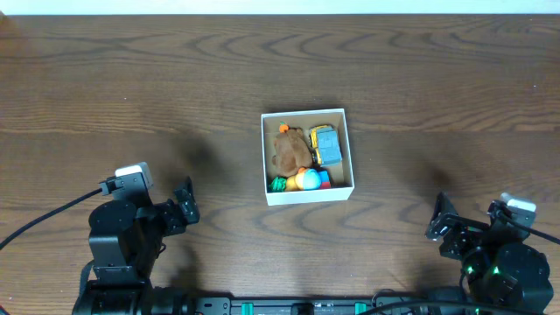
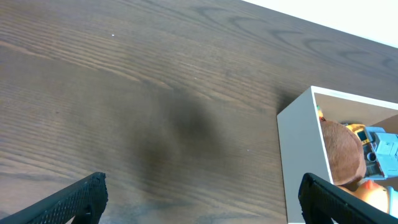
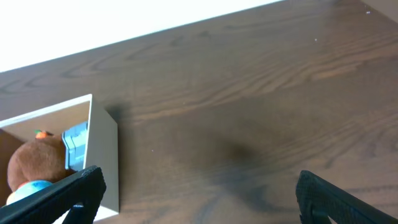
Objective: Pack container
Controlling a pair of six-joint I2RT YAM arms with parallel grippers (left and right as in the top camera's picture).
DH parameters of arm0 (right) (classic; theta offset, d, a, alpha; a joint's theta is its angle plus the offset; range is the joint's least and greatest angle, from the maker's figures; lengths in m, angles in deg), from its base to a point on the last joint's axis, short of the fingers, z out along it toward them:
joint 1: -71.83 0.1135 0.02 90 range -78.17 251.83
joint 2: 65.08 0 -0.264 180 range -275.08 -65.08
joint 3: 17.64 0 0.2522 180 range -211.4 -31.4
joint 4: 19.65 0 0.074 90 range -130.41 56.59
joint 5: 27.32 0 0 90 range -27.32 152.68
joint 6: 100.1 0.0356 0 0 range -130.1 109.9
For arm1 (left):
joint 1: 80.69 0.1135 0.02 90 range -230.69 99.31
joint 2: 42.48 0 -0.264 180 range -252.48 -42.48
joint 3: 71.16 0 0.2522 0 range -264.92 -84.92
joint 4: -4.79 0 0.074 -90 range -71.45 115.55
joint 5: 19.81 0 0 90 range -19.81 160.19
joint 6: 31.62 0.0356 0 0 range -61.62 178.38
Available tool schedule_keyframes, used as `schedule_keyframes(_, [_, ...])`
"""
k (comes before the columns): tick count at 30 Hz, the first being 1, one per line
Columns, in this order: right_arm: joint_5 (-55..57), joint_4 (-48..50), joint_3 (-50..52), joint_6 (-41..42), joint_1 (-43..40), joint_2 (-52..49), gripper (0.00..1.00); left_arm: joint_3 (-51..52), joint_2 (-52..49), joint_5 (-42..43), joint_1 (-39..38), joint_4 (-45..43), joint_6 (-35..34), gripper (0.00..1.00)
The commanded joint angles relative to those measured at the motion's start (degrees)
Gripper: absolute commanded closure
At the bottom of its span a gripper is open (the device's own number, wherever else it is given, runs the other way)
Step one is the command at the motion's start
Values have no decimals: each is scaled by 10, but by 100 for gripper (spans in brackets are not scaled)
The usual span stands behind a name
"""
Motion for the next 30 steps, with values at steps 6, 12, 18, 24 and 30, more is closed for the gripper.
schedule_keyframes(6, [-3,-2,2,8,3,2,1,3,-3,6,3,0,-7,2])
schedule_keyframes(12, [0,-21,2,4,3,3,1,3,-3,6,3,0,-7,2])
schedule_keyframes(18, [1,15,2,4,3,2,1,3,-3,6,3,0,-7,2])
schedule_keyframes(24, [7,33,2,3,3,3,1,3,-3,6,3,0,-7,2])
schedule_keyframes(30, [9,45,2,-18,3,2,1,3,-3,6,3,0,-7,2])
